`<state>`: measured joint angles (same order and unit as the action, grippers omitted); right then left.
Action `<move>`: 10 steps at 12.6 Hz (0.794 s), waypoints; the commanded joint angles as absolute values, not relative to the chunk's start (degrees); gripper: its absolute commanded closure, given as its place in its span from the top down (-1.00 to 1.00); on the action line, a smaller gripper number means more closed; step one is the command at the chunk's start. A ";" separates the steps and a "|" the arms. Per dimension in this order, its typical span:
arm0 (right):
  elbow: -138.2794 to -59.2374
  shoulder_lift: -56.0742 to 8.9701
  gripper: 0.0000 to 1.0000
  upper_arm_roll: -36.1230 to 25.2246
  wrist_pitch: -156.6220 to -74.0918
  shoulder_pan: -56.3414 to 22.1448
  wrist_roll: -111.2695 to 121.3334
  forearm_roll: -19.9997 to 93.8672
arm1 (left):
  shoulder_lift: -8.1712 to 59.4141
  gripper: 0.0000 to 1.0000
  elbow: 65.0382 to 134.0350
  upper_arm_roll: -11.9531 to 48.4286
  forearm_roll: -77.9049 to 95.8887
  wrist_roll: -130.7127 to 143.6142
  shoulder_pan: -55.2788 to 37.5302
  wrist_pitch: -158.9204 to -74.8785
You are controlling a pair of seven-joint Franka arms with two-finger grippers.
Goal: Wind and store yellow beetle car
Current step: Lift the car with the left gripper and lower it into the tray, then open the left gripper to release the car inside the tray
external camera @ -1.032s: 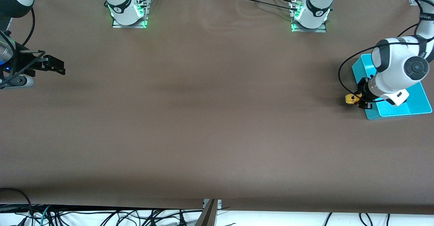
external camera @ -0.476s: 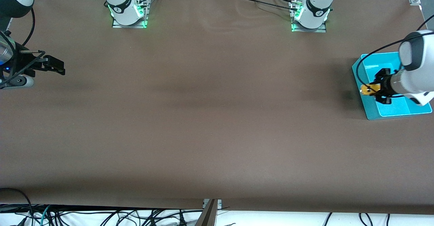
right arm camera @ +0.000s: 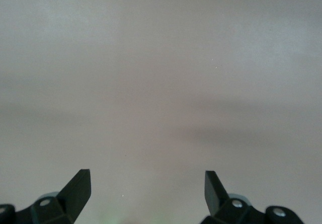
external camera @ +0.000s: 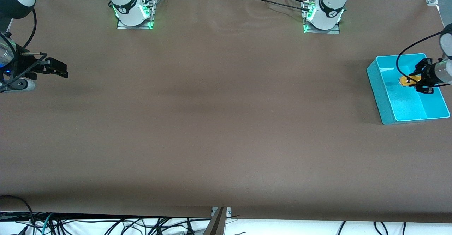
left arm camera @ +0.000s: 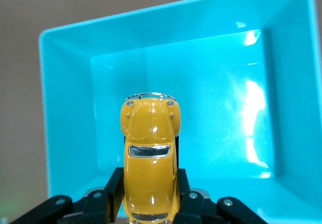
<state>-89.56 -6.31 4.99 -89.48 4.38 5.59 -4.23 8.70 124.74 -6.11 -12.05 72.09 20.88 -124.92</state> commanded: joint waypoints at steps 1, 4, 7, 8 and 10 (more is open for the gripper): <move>-90.18 -5.63 1.00 5.10 -89.91 4.48 4.92 -3.43 | 7.29 -1.00 133.49 -6.32 -14.67 71.37 24.34 -136.38; -90.18 -5.71 1.00 5.10 -90.00 4.48 4.92 -3.52 | 8.44 -1.00 135.60 -9.22 -14.94 71.28 24.52 -140.52; -90.18 -5.71 1.00 5.10 -90.00 4.48 4.92 -3.52 | 8.79 -1.00 140.96 -9.93 -14.94 71.28 25.13 -146.41; -90.18 -5.71 1.00 5.10 -90.00 4.48 4.92 -3.52 | 8.79 -1.00 141.85 -9.93 -14.94 71.37 25.14 -146.77; -90.18 -5.71 1.00 5.10 -90.00 4.48 4.92 -3.52 | 8.79 -1.00 142.99 -9.93 -15.03 71.28 24.87 -147.22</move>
<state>-89.56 -6.31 5.00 -89.51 4.38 5.58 -4.22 9.58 141.66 -9.84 -13.36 71.72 24.74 -146.19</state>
